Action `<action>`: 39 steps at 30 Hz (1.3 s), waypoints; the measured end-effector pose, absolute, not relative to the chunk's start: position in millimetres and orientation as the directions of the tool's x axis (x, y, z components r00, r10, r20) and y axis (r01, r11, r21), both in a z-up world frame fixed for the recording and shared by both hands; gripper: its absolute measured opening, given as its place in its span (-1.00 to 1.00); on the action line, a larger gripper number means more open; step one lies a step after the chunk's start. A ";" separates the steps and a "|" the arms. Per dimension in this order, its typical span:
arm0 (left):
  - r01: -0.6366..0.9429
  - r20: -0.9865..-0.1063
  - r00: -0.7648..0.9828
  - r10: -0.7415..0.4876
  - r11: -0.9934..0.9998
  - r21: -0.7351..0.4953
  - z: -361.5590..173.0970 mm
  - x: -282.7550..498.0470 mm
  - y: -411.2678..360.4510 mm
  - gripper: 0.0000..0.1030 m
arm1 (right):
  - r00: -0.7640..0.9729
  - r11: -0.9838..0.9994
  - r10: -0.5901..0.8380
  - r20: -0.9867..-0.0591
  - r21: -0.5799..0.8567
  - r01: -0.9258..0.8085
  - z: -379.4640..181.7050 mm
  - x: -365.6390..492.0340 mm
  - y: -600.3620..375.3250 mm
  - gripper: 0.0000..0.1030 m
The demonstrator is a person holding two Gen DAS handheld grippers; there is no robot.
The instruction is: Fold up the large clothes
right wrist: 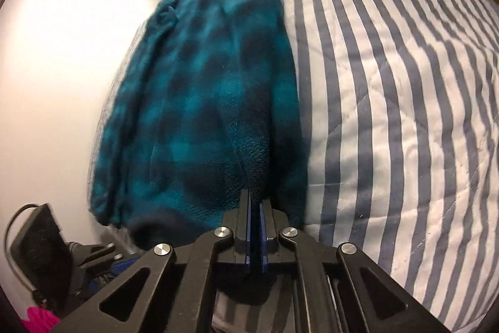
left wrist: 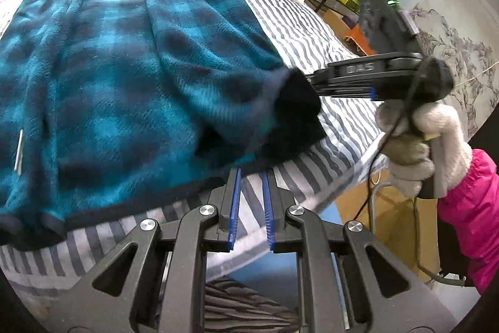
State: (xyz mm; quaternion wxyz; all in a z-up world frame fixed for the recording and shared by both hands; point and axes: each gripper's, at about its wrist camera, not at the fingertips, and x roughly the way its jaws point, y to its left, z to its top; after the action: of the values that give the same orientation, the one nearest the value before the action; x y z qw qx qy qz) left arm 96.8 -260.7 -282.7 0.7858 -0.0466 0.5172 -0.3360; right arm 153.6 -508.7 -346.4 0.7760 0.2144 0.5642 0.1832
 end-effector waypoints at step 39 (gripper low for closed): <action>0.558 -0.868 0.376 -0.325 0.827 -0.068 -315.2 108.9 -391.6 0.32 | 0.587 0.851 0.445 -0.676 0.524 -0.041 -286.8 123.4 -627.3 -0.05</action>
State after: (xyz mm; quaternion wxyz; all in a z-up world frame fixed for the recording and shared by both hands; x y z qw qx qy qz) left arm 108.9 -391.6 -315.2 0.8209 0.1189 0.4895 -0.2690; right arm 123.4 -627.3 -286.8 0.8596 0.2339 0.4319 0.1411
